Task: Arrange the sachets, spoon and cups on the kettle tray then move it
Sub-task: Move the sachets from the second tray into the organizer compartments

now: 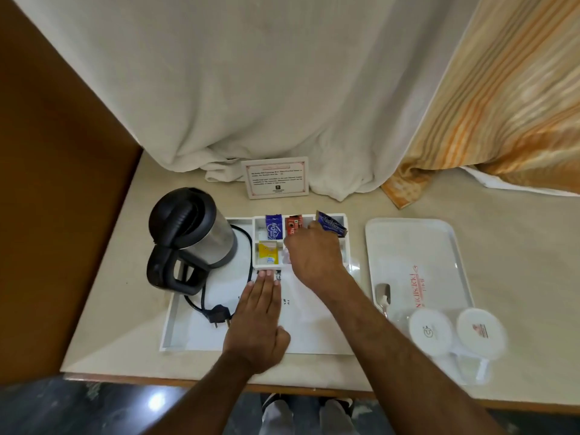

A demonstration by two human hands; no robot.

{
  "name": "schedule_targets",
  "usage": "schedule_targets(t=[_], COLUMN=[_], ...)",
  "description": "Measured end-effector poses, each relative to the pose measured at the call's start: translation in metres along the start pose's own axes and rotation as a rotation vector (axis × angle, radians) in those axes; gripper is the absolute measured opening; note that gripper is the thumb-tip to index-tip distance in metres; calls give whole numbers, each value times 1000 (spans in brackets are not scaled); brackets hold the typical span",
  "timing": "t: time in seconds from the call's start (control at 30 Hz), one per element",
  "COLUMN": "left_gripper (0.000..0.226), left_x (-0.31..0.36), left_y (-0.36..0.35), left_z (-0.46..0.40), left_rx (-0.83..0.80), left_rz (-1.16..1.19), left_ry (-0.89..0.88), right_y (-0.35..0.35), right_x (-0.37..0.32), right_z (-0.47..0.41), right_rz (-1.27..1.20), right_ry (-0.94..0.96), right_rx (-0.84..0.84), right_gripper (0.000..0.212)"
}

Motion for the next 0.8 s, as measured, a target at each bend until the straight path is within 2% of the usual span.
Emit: schedule_targets(t=[0.13, 0.27, 0.37, 0.5, 0.67, 0.8], left_gripper=[90, 91, 90, 90, 89, 89], left_x=[4, 7, 5, 3, 3, 2], left_y=[0, -1, 0, -2, -3, -3], left_z=[0, -2, -2, -3, -2, -3], left_rx=[7, 9, 6, 1, -15, -6], left_rz=[-1, -8, 0, 6, -12, 7], left_ry=[-3, -7, 12, 11, 17, 8], right_y=[-9, -14, -16, -14, -9, -8], right_x=[3, 8, 8, 11, 12, -1], right_z=[-2, -3, 0, 6, 3, -6], right_rz=[65, -35, -156, -179, -95, 119], right_ry=[-25, -18, 4, 36, 93, 180], right_rx=[-3, 94, 115, 156, 62, -2], right_gripper=[17, 43, 49, 35, 28, 22])
Point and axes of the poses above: each hand's wrist, its own z-axis away from the middle knuckle, its own y-axis out of the back of the hand, x = y × z, the point moved 5 cm from there along -z, towards the middle knuckle, and after that the axes turned 8 degrees about y, right-handed, at the moved point
